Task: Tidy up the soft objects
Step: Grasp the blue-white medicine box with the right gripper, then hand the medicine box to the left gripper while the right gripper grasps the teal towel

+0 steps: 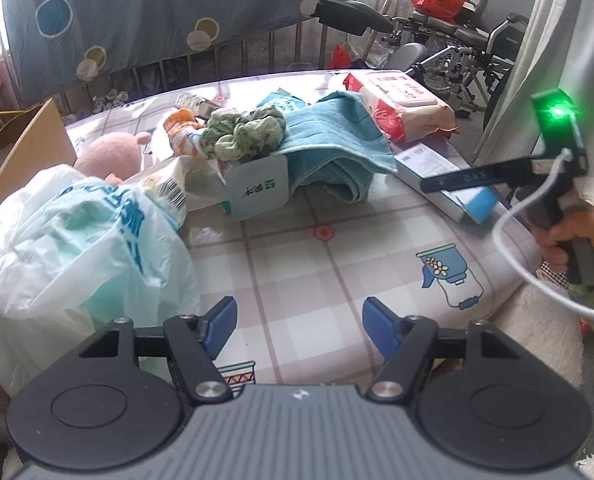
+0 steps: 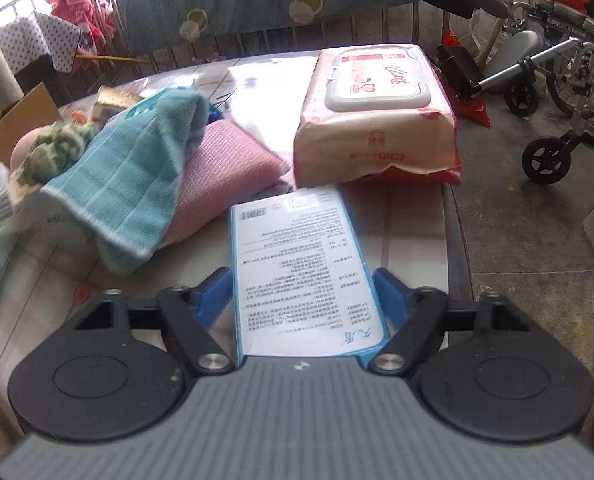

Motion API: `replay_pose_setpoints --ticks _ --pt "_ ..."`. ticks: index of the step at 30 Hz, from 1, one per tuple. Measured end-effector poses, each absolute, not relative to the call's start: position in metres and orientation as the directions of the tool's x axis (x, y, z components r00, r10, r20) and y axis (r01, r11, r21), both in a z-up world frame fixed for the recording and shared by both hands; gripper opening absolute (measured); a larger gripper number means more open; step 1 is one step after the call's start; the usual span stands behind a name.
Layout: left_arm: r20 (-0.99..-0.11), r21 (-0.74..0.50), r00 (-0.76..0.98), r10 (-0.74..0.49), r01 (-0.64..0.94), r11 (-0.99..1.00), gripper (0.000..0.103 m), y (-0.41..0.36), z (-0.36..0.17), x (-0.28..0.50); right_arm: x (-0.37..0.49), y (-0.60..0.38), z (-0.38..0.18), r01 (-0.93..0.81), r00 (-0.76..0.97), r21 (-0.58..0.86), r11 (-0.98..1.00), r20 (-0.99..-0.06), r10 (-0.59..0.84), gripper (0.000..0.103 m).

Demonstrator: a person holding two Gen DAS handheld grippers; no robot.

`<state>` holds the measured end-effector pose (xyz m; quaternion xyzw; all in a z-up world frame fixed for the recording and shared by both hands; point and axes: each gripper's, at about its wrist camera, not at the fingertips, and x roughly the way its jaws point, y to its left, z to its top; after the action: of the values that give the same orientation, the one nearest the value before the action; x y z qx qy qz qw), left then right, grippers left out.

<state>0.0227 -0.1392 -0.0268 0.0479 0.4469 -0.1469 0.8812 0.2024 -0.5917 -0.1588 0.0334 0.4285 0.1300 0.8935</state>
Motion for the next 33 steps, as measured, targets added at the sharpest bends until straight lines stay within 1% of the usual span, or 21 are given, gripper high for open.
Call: replay_pose_setpoints --ticks 3,5,12,16,20,22,25,27,29,30,32,33 --pt "-0.804 -0.081 0.543 -0.242 0.303 0.949 0.07 -0.133 -0.026 0.019 0.181 -0.586 -0.157 -0.203 0.584 0.181 0.962 -0.767 0.267 0.075" --pt "-0.799 -0.101 0.542 -0.261 0.307 0.946 0.07 -0.13 -0.025 0.015 0.167 -0.584 -0.155 -0.184 0.568 0.216 0.959 -0.773 0.283 0.076" --pt "-0.796 -0.159 0.524 -0.303 0.302 0.94 0.07 -0.118 -0.023 0.007 0.137 -0.54 -0.15 -0.206 0.496 0.359 0.91 -0.764 0.414 0.076" --pt "-0.795 -0.18 0.517 -0.317 0.297 0.938 0.07 -0.114 -0.02 0.005 0.139 -0.517 -0.15 -0.21 0.469 0.455 0.865 -0.73 0.498 0.077" --pt "-0.8 -0.182 0.506 -0.322 0.306 0.934 0.071 -0.116 -0.019 0.006 0.139 -0.516 -0.152 -0.206 0.418 0.597 0.775 -0.662 0.622 0.079" --pt "-0.804 -0.188 0.496 -0.328 0.31 0.932 0.073 -0.119 -0.02 0.008 0.139 -0.522 -0.153 -0.184 0.42 0.643 0.743 -0.632 0.651 0.08" --pt "-0.815 -0.215 0.462 -0.349 0.319 0.923 0.074 -0.128 -0.024 0.015 0.144 -0.534 -0.16 -0.145 0.432 0.687 0.712 -0.603 0.67 0.078" --pt "-0.824 -0.231 0.437 -0.362 0.323 0.918 0.074 -0.135 -0.028 0.02 0.149 -0.537 -0.166 -0.133 0.431 0.707 0.695 -0.59 0.683 0.07" --pt "-0.832 -0.235 0.419 -0.363 0.326 0.916 0.074 -0.144 -0.032 0.025 0.153 -0.537 -0.172 -0.131 0.405 0.722 0.679 -0.586 0.702 0.045" --pt "-0.837 -0.232 0.413 -0.359 0.327 0.916 0.074 -0.147 -0.034 0.027 0.154 -0.535 -0.176 -0.134 0.381 0.742 0.657 -0.574 0.725 0.042" --pt "-0.845 -0.214 0.41 -0.344 0.331 0.919 0.077 -0.155 -0.037 0.032 0.154 -0.533 -0.183 -0.145 0.338 0.768 0.624 -0.554 0.761 0.031" --pt "-0.849 -0.202 0.41 -0.334 0.33 0.922 0.078 -0.159 -0.038 0.034 0.153 -0.532 -0.186 -0.153 0.317 0.781 0.605 -0.541 0.779 0.03"
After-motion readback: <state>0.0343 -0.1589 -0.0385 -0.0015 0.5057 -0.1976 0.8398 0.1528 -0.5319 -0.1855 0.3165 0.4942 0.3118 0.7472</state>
